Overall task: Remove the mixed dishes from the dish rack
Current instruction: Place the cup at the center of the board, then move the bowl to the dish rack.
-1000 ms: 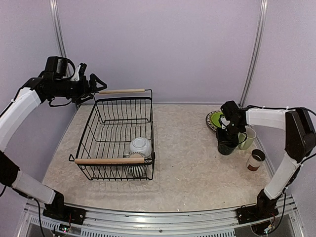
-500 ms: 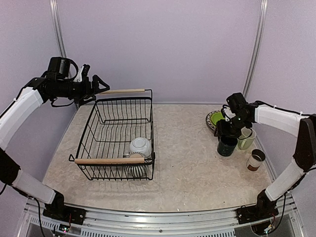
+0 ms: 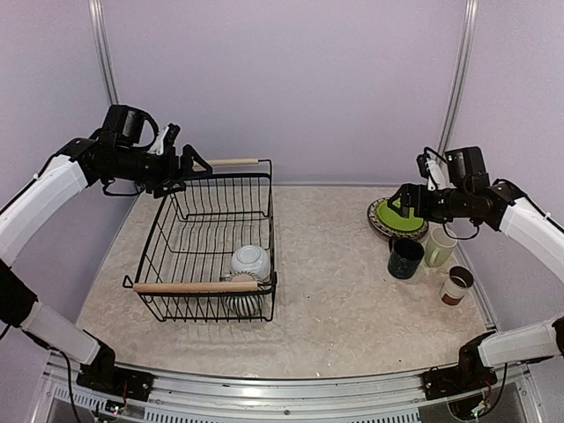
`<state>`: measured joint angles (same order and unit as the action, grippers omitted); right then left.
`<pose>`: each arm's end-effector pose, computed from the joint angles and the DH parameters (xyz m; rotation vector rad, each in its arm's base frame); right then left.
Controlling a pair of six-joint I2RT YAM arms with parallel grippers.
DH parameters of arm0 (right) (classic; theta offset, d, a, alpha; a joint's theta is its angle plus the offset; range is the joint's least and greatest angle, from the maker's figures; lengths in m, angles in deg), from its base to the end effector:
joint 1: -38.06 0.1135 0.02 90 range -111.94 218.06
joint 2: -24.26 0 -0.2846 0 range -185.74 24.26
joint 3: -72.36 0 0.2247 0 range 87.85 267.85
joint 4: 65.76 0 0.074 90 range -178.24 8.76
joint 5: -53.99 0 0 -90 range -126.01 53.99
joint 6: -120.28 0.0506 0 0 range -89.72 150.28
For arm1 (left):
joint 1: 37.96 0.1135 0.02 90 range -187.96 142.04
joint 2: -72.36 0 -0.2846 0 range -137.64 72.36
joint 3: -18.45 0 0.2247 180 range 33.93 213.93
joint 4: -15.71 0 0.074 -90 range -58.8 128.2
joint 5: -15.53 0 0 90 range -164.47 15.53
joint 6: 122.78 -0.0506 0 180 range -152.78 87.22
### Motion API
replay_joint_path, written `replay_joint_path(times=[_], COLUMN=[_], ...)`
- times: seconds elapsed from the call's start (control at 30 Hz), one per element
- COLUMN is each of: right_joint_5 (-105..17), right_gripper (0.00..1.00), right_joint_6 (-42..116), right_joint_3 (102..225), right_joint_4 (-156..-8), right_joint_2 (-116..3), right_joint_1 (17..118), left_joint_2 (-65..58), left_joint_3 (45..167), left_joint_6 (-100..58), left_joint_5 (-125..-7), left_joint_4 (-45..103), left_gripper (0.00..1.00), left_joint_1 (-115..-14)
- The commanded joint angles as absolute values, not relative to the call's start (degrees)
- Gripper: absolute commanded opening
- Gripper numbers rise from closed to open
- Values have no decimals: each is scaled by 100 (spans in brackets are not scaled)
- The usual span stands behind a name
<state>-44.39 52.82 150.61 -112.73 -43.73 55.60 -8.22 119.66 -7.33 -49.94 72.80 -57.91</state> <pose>0.2208 0.0775 0.3432 0.0156 2.2588 0.5435 0.2563 -0.1154 0.4021 0.1403 2.2881 -0.9006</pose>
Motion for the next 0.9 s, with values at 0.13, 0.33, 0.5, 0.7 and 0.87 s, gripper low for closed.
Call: replay_joint_path(times=[0.13,0.33,0.5,0.7,0.87], right_joint_5=[-4756,-5033,-5037,-4962,-4778], right_gripper=[97,99,100,100,100], right_joint_6=[5204,5069,5017,5079,5299], right_joint_3=[14497,13944,13645,13642,13609], right_joint_4=[-10956,-10819,-10864,-11103,-11152], right_joint_2=[-3751,-3296,-2888,-2731,-2517], right_joint_1=[5523,5516,5519,5516,5519], left_joint_2=[-743,-726,-1313,-1917,-2281], left_joint_3=[11993,12183,12576,12601,12336], left_joint_6=[-365,-39,53,-59,-157], left_joint_5=[-6037,-6393,-6501,-6157,-5974], left_joint_4=[7730,8361,9310,9389,9105], left_gripper=[99,99,99,99,99], left_joint_1=[-6641,-6956,-7137,-7450,-7603])
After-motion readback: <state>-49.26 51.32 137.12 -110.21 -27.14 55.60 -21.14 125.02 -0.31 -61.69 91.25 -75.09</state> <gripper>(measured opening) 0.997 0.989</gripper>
